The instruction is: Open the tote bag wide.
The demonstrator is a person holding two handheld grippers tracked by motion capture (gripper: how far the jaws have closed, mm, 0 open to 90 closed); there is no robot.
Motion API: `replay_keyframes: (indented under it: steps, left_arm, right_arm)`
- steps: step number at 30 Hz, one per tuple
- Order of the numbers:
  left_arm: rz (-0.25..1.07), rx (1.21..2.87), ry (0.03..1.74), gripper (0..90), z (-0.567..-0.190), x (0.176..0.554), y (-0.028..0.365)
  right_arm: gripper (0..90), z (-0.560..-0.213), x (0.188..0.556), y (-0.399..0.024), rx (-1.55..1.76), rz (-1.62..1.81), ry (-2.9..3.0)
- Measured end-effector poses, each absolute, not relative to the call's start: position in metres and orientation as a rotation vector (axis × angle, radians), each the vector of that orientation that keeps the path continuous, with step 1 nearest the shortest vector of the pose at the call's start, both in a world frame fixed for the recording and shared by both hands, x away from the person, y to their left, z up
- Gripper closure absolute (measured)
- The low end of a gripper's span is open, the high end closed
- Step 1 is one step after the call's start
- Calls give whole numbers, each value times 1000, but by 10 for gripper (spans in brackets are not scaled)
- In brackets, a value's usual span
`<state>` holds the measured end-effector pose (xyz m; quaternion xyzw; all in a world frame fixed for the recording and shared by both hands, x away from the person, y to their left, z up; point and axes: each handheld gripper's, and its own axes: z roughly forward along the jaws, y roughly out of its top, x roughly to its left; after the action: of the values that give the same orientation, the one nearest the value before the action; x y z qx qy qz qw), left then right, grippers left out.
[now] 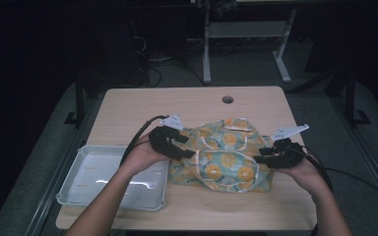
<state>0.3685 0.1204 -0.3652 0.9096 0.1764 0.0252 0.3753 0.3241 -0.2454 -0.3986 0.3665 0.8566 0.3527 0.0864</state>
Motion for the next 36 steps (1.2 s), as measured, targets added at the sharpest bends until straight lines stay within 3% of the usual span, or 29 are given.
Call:
replay_keyframes:
  steps: [15, 19, 26, 36]
  left_arm:
    - [52, 2389, 454, 448, -382, 377, 97]
    - [49, 2418, 441, 554, -385, 376, 94]
    - [62, 2441, 450, 873, -386, 377, 94]
    - [55, 2381, 471, 898, -375, 374, 106]
  right_arm:
    - [665, -407, 323, -246, 1097, 1037, 2590]
    - [735, -409, 323, -247, 1100, 1040, 2599]
    - [891, -408, 323, -249, 1081, 1055, 2600]
    - [895, -399, 315, -246, 1022, 1102, 2594]
